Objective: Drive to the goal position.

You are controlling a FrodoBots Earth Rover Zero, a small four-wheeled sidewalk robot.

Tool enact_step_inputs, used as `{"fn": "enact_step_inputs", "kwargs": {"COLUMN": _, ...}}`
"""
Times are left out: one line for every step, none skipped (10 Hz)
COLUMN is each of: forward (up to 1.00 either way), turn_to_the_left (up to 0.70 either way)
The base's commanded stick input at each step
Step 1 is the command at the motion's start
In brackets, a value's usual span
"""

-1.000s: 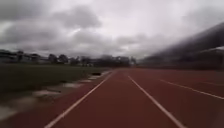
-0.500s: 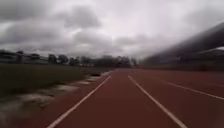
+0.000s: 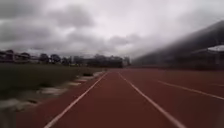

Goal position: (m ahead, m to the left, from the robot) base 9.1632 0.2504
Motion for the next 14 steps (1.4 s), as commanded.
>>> {"fn": "enact_step_inputs", "kwargs": {"forward": 0.70, "turn_to_the_left": 0.00}}
{"fn": "enact_step_inputs", "kwargs": {"forward": 0.70, "turn_to_the_left": 0.00}}
{"fn": "enact_step_inputs", "kwargs": {"forward": 0.70, "turn_to_the_left": 0.00}}
{"fn": "enact_step_inputs", "kwargs": {"forward": 0.70, "turn_to_the_left": 0.00}}
{"fn": "enact_step_inputs", "kwargs": {"forward": 0.70, "turn_to_the_left": 0.00}}
{"fn": "enact_step_inputs", "kwargs": {"forward": 0.70, "turn_to_the_left": 0.00}}
{"fn": "enact_step_inputs", "kwargs": {"forward": 0.70, "turn_to_the_left": 0.00}}
{"fn": "enact_step_inputs", "kwargs": {"forward": 0.70, "turn_to_the_left": 0.00}}
{"fn": "enact_step_inputs", "kwargs": {"forward": 0.70, "turn_to_the_left": 0.00}}
{"fn": "enact_step_inputs", "kwargs": {"forward": 0.70, "turn_to_the_left": 0.00}}
{"fn": "enact_step_inputs", "kwargs": {"forward": 0.70, "turn_to_the_left": 0.00}}
{"fn": "enact_step_inputs", "kwargs": {"forward": 0.70, "turn_to_the_left": 0.00}}
{"fn": "enact_step_inputs", "kwargs": {"forward": 0.70, "turn_to_the_left": 0.00}}
{"fn": "enact_step_inputs", "kwargs": {"forward": 0.70, "turn_to_the_left": 0.00}}
